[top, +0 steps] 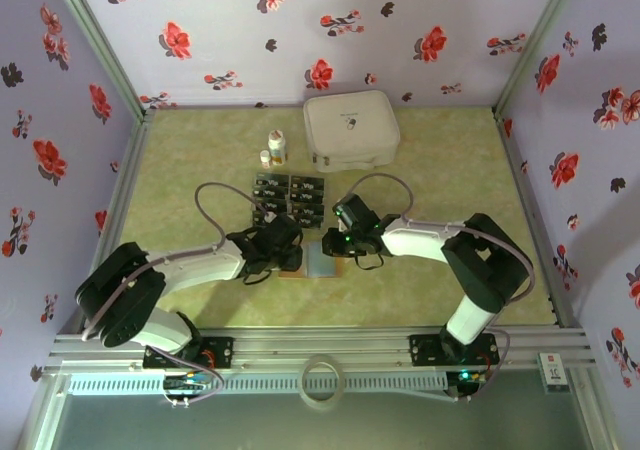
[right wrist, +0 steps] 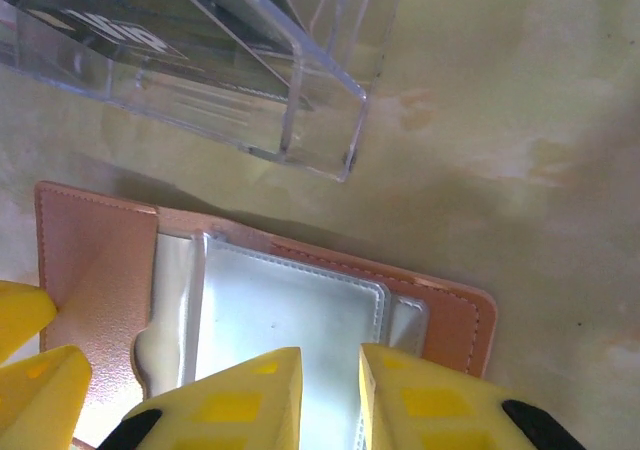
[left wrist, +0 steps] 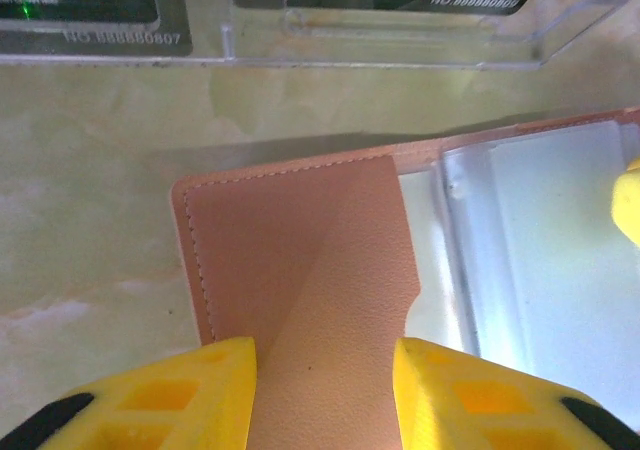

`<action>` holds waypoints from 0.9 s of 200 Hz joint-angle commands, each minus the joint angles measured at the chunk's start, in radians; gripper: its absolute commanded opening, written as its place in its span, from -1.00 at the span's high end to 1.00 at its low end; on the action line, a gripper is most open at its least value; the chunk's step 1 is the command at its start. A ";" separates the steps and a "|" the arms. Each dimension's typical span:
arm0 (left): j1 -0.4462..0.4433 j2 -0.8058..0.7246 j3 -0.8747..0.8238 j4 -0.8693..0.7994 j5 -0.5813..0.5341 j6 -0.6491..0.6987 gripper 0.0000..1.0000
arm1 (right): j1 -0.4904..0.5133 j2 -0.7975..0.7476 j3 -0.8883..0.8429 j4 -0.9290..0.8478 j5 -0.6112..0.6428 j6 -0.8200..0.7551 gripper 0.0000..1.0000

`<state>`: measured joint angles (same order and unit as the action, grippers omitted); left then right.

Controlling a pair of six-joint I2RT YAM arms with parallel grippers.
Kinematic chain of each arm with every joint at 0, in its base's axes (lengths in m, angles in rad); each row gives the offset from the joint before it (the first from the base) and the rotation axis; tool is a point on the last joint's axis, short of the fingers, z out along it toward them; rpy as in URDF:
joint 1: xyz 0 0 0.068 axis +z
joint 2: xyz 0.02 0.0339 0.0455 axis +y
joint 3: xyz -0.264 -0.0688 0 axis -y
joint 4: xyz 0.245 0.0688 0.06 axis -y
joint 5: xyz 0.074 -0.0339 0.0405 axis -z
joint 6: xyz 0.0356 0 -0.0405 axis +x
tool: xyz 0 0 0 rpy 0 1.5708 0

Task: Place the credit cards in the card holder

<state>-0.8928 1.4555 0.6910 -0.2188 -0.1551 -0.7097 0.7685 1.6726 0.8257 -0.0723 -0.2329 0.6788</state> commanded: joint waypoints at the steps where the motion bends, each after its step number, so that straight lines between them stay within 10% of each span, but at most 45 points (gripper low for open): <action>1: -0.011 0.008 -0.033 0.059 -0.023 -0.009 0.15 | -0.007 0.018 0.009 0.030 -0.015 -0.020 0.55; 180: -0.015 -0.138 -0.214 0.327 -0.034 0.051 -0.31 | 0.018 0.062 0.026 0.095 -0.078 0.047 0.58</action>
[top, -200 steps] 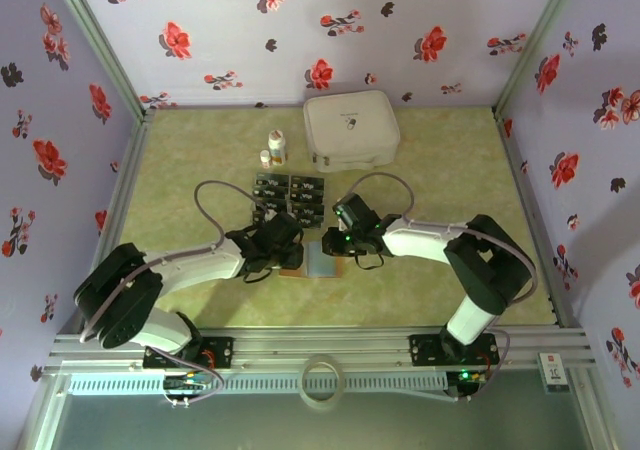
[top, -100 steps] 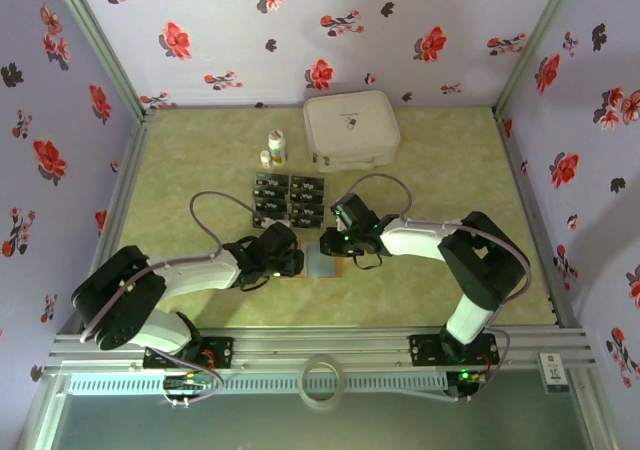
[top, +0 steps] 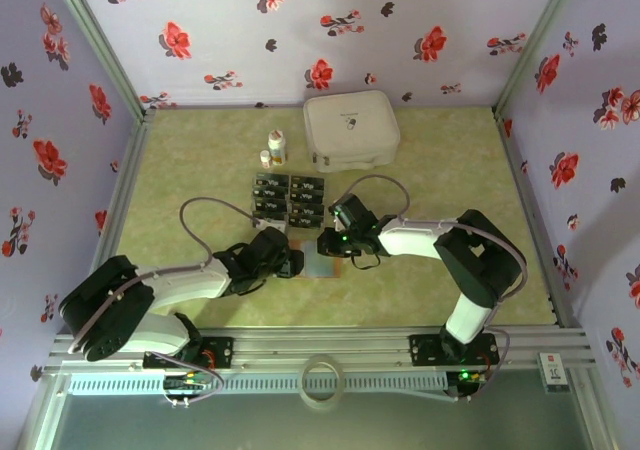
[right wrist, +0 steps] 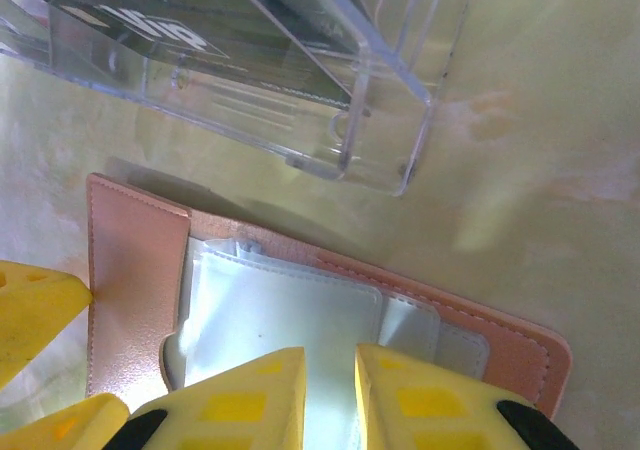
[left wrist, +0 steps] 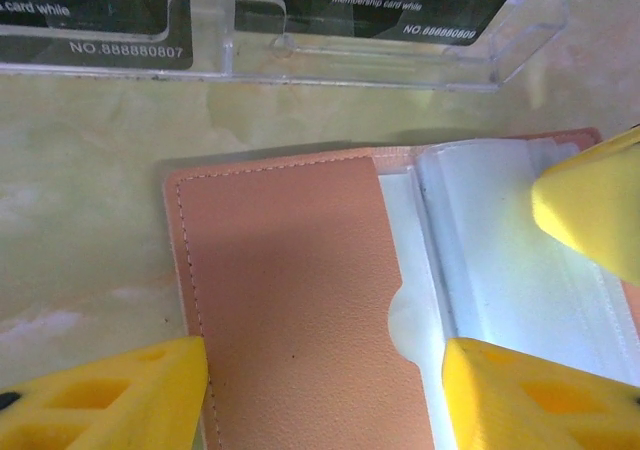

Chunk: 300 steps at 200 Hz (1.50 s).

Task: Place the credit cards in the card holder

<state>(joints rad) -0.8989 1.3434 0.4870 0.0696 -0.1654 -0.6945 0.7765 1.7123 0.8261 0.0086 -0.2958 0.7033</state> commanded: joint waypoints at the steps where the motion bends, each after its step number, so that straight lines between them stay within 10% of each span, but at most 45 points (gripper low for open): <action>1: -0.009 -0.026 -0.011 0.038 -0.024 0.036 -0.31 | 0.010 0.022 0.026 0.015 -0.014 0.022 0.58; 162: -0.064 0.088 0.028 -0.002 -0.024 0.117 -0.14 | 0.026 0.039 0.044 0.029 -0.023 0.044 0.57; 300: -0.084 0.169 0.044 -0.002 -0.041 0.107 0.01 | -0.027 -0.092 -0.002 -0.016 0.023 0.041 0.01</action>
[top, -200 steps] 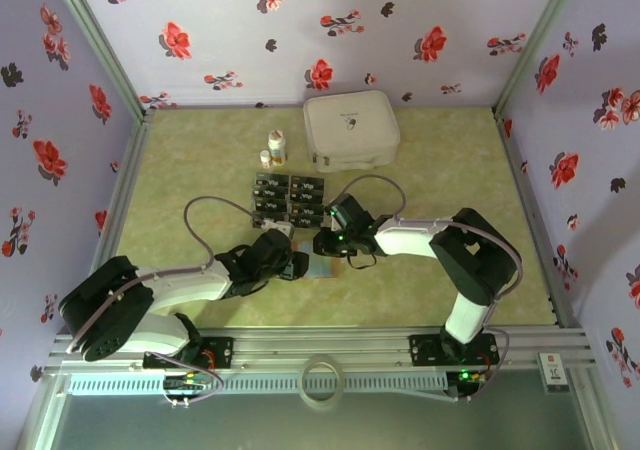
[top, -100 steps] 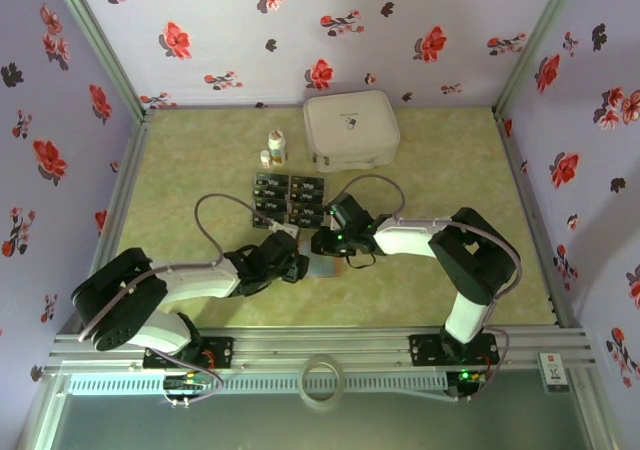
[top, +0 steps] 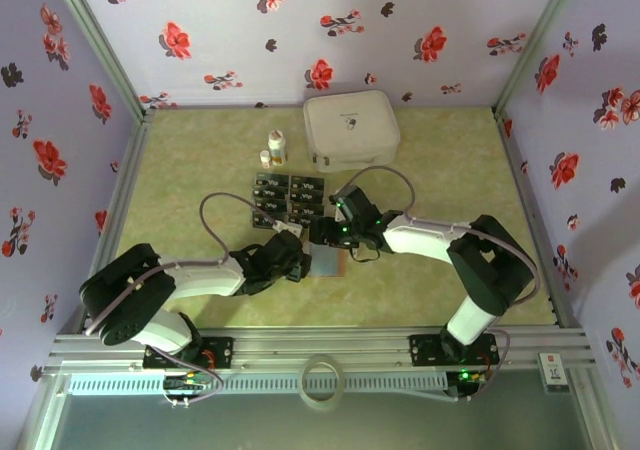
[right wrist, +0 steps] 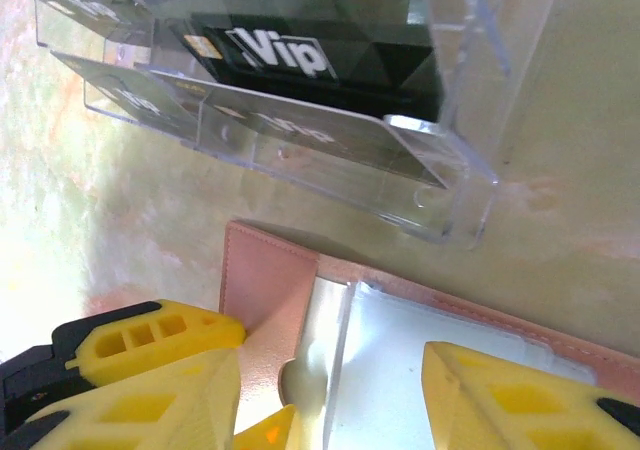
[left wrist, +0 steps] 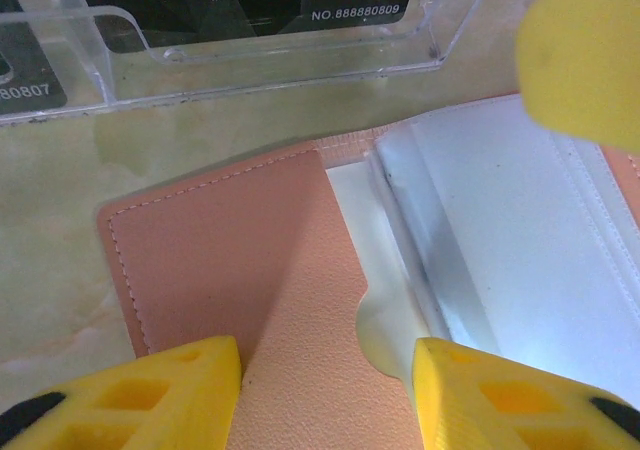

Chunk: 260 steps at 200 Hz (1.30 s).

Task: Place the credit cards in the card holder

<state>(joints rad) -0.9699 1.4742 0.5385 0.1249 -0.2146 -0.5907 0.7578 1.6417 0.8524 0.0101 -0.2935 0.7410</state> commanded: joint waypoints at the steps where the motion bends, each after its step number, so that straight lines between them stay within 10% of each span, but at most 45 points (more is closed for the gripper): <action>1: -0.013 0.037 -0.009 -0.057 0.008 0.003 0.01 | -0.008 -0.022 -0.028 -0.017 0.021 0.002 0.02; 116: -0.013 -0.064 -0.045 -0.010 -0.038 -0.008 -0.41 | -0.007 0.078 -0.053 0.065 -0.014 0.023 0.89; 197: -0.016 -0.015 -0.007 -0.027 -0.030 0.010 -0.45 | 0.020 0.126 -0.025 0.097 -0.048 0.041 0.96; 260: -0.027 0.069 0.029 -0.090 -0.032 0.021 -0.07 | 0.021 0.124 -0.028 0.105 -0.049 0.049 0.76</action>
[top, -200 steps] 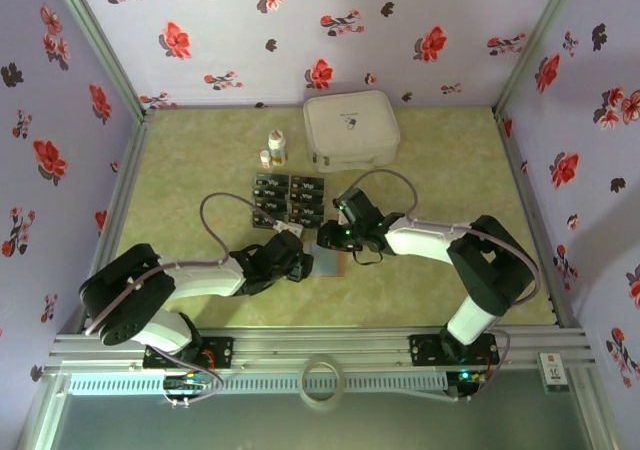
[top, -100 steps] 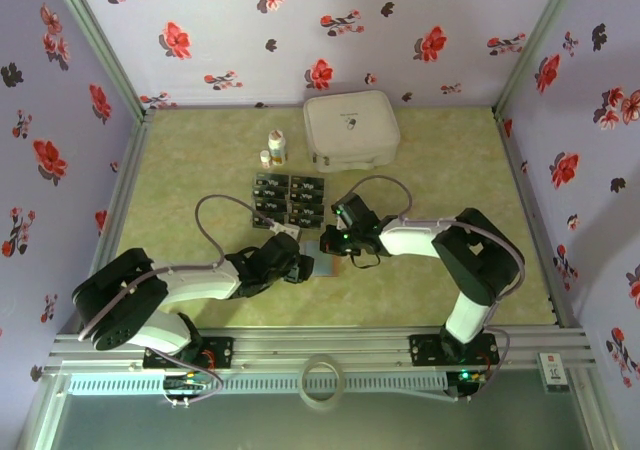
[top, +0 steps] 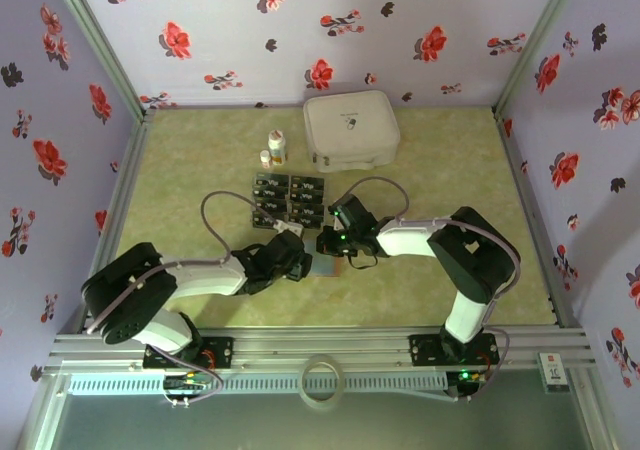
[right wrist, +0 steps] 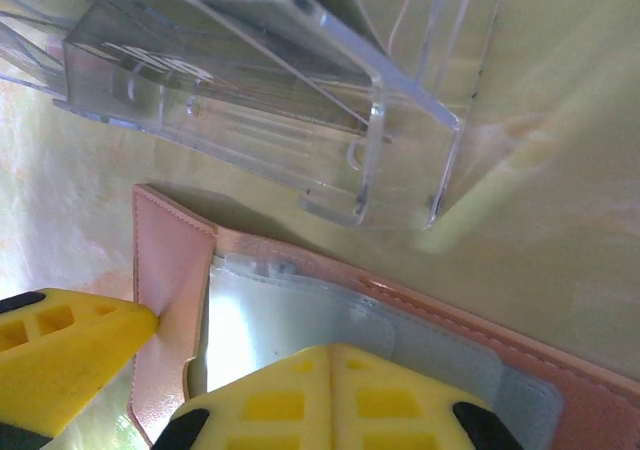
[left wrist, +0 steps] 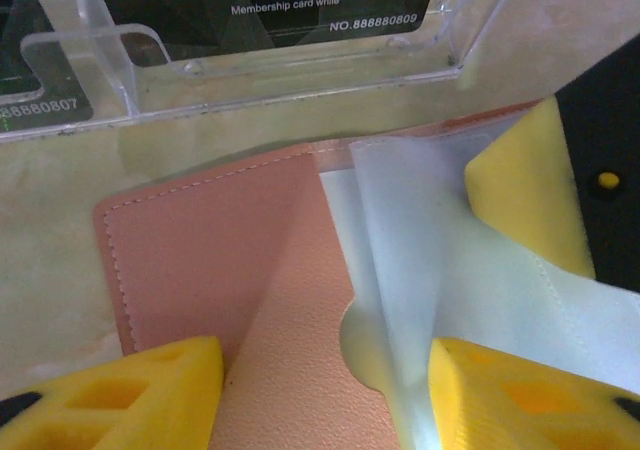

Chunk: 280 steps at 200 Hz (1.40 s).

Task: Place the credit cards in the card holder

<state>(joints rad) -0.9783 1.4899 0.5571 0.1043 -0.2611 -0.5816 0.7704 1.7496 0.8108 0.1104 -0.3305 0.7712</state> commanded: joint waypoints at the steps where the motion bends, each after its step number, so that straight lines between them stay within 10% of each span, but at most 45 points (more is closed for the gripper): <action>1: -0.019 0.054 0.010 -0.070 0.014 0.011 -0.07 | 0.008 0.015 0.013 0.005 -0.012 0.019 0.75; 106: -0.028 0.084 -0.006 -0.046 0.013 -0.009 0.05 | -0.026 -0.139 0.013 -0.098 0.043 -0.011 0.00; 222: -0.030 0.072 -0.007 -0.042 0.012 -0.009 0.04 | -0.019 -0.082 -0.008 -0.002 -0.031 0.046 -0.07; 280: -0.030 -0.148 -0.055 -0.046 -0.055 -0.018 -0.40 | 0.002 -0.087 -0.003 0.087 -0.081 0.140 -0.07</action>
<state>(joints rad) -0.9997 1.4662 0.5499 0.1078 -0.2813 -0.5812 0.7578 1.6646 0.8097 0.1383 -0.3779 0.8532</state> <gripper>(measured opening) 0.658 0.537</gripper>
